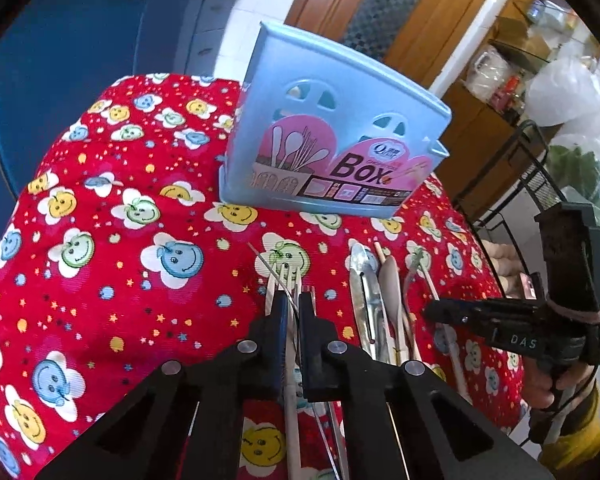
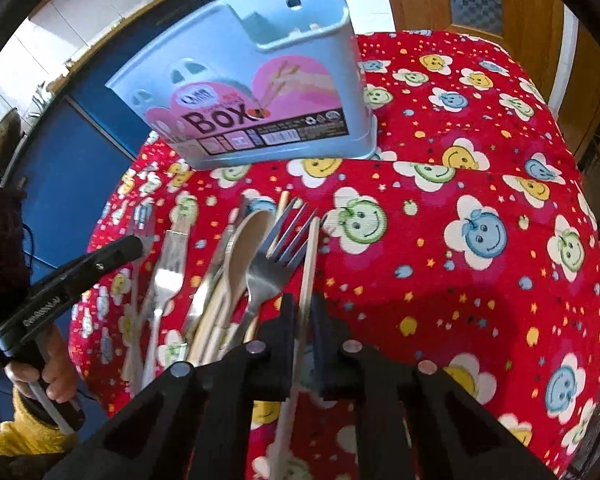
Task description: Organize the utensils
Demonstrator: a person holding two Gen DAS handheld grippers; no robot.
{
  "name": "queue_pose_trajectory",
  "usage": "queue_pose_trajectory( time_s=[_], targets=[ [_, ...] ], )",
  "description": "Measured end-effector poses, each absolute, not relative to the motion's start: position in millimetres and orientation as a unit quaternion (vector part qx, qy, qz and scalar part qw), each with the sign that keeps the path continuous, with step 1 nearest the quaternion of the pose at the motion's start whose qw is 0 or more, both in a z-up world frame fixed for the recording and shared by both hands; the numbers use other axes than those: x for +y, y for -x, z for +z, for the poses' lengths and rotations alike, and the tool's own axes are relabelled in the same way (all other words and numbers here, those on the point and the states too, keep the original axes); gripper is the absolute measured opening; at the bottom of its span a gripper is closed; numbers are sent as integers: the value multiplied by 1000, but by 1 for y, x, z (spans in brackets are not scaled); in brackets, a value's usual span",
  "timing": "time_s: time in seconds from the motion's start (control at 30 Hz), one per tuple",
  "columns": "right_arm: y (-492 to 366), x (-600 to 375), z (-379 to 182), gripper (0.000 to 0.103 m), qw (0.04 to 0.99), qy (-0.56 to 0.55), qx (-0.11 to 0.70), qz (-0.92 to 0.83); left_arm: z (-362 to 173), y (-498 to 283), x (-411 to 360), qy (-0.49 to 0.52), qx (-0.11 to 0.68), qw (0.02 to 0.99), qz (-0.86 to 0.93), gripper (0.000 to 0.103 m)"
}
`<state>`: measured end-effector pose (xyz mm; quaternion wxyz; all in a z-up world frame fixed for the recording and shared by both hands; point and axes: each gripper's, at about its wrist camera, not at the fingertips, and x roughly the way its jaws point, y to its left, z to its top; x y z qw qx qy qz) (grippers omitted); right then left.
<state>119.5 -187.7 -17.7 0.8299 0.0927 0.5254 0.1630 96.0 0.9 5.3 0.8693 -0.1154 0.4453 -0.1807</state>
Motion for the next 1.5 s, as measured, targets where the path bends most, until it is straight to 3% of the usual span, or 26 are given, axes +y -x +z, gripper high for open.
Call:
queue_pose_trajectory(
  time_s=[0.4,0.6,1.07,1.5],
  targets=[
    [-78,-174,37,7,877,-77,446,163,39,-61,16,151,375,887,-223,3],
    [-80,-171,40,7,890,-22,443,110,55,-57,15,141,349,901,-216,2],
    [-98,-178,-22,7,830,7,551,85,74,-51,18,135,326,912,-208,2],
    [-85,-178,-20,6,830,35,549,93,73,-47,15,130,318,917,-200,2]
  ],
)
